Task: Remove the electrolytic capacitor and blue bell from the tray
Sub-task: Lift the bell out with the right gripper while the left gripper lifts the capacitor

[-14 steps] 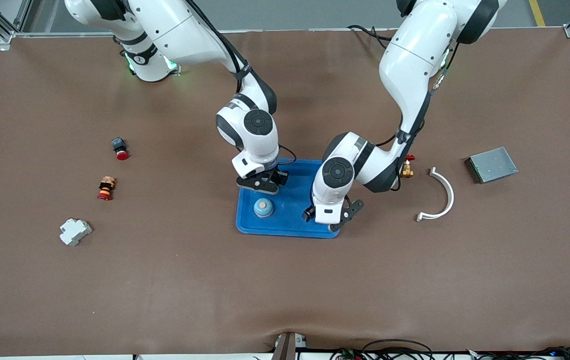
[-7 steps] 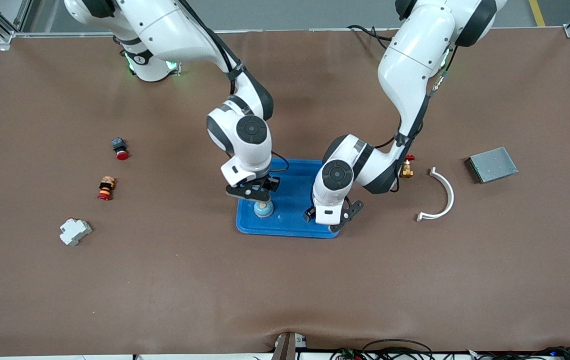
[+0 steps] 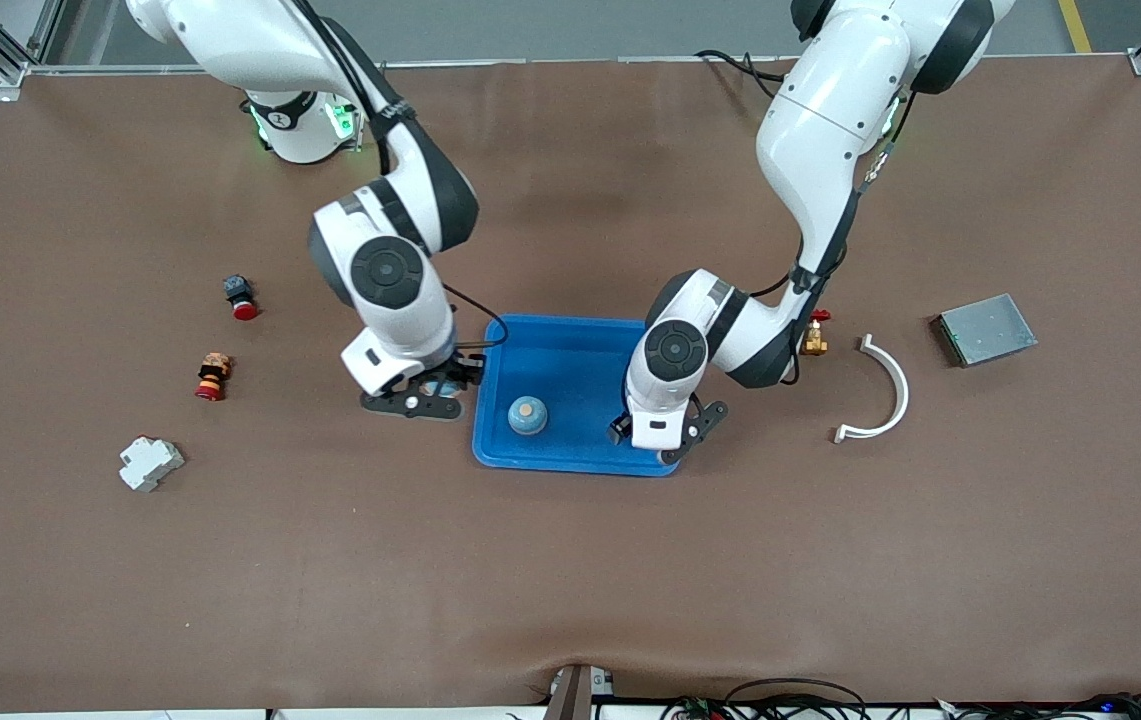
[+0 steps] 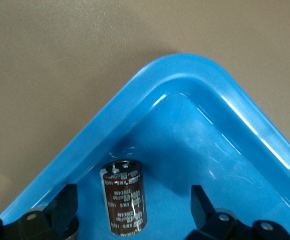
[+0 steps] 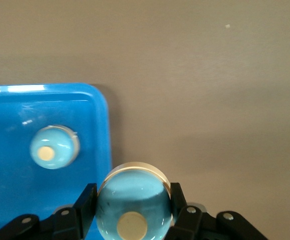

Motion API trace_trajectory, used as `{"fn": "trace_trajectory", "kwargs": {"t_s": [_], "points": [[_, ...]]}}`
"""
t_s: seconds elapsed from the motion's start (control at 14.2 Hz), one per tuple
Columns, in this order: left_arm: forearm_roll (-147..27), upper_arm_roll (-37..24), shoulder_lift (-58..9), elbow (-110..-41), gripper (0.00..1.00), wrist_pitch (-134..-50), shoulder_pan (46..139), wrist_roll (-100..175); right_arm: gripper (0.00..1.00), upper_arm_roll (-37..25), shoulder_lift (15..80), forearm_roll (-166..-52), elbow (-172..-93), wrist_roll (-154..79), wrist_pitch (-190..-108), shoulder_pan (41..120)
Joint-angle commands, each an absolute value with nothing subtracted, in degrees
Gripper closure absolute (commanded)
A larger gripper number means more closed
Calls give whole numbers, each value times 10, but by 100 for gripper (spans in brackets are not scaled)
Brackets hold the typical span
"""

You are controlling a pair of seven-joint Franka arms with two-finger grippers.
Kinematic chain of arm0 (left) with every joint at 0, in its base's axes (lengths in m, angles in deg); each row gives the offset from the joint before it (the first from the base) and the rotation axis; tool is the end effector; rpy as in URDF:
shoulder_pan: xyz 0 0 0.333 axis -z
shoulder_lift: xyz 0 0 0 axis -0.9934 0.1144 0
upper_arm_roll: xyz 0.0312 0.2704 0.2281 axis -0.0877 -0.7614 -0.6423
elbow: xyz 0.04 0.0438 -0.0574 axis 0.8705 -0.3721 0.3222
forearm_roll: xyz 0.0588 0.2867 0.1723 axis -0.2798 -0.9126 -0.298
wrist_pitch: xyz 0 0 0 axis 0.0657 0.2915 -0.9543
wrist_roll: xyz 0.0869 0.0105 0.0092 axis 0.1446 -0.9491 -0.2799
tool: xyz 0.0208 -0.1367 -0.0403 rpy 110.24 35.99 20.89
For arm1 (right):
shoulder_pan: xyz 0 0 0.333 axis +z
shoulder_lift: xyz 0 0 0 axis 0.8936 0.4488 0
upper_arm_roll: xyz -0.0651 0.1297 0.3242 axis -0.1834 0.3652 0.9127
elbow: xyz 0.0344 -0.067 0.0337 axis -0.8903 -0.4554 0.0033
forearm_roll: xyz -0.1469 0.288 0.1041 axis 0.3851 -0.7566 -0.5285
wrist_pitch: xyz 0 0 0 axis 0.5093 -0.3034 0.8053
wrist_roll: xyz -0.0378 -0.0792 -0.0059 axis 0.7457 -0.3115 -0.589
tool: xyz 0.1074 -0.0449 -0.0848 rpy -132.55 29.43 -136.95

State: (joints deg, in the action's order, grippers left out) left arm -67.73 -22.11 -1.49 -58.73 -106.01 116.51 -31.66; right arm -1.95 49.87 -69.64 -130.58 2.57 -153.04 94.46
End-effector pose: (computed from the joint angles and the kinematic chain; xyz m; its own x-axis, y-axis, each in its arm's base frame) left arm 0.5767 -0.4095 0.2038 0.7472 0.6624 -0.0550 0.6632 -0.7484 -0.0044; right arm 0.5498 0.3117 0.3625 0.9970 -0.0762 -0.0154 -0.0750 -0.9952 0.0633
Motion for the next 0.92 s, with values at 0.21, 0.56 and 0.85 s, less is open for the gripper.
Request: {"fn": "trace_trajectory", "kwargs": {"t_s": [0.21,0.56,0.85], "points": [[-678,-225,-7,-576,62,-1063,1168,-327,100,-12,370,-705,-1452,-145,-1535,847],[-679,-226,-8,-577,97,-1063,1166,-326,100,-12,325,-705,-1520,-273,-1561,764],[-679,-226,-30,-574,98,-1056,1162,-324,100,-12,320,-705,-1578,-354,-1650,713]]}}
